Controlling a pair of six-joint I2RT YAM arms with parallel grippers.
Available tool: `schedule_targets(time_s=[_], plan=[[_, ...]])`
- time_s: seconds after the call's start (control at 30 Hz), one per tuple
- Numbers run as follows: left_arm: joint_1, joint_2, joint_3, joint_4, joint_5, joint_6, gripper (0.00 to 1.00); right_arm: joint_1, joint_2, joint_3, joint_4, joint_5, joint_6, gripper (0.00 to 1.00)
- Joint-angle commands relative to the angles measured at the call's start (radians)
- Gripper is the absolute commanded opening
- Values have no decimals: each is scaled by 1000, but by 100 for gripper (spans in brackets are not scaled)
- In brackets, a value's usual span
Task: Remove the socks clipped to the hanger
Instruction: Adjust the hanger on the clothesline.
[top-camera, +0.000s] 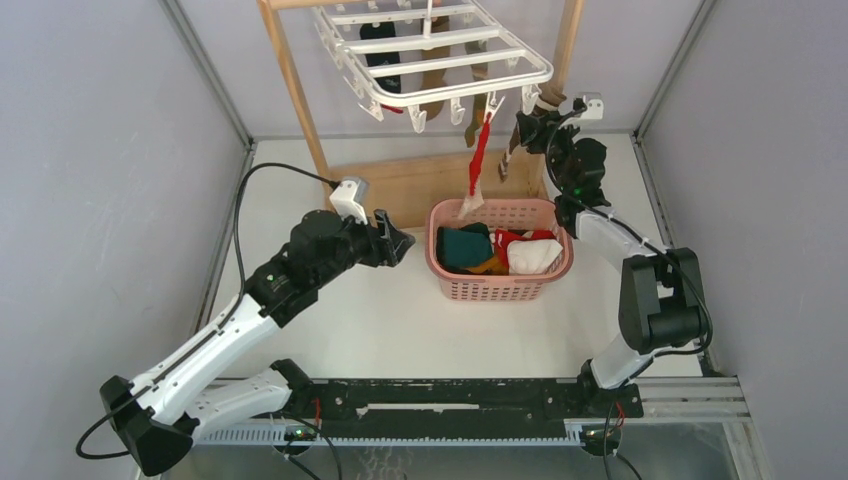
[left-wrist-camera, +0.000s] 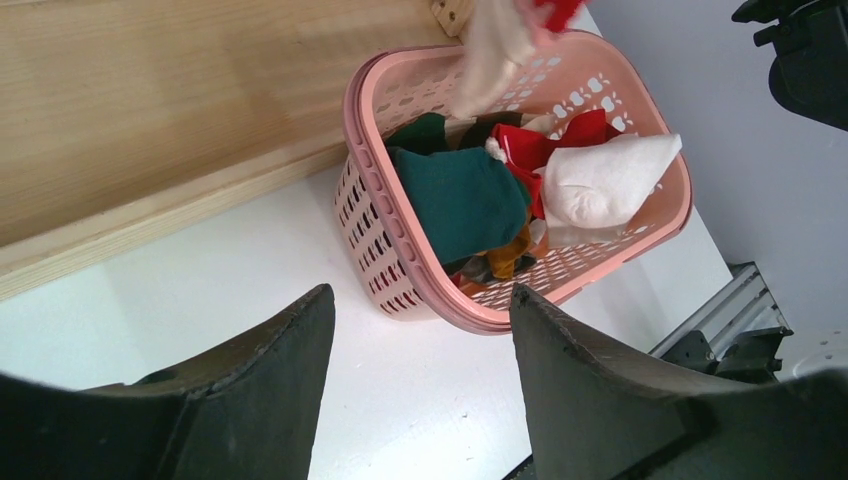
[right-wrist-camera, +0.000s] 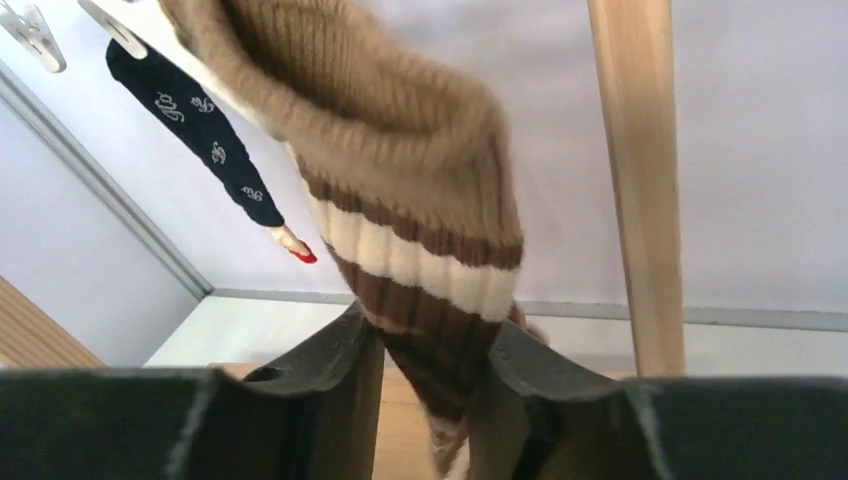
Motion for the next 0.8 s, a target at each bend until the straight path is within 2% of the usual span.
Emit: schedule_targets(time_s=[0.0, 0.13, 0.27, 0.77], plan=[[13, 8, 83, 24, 13, 28, 69, -3, -6, 32, 47, -73, 38, 33], [13, 23, 88, 28, 25, 26, 69, 3, -41, 12, 25, -90, 27, 16], [15, 26, 89, 33, 33, 23, 69, 21, -99, -6, -22, -61, -29, 6], [14, -3, 52, 42, 45, 8, 69, 211, -458, -189, -154, 161, -248, 2]])
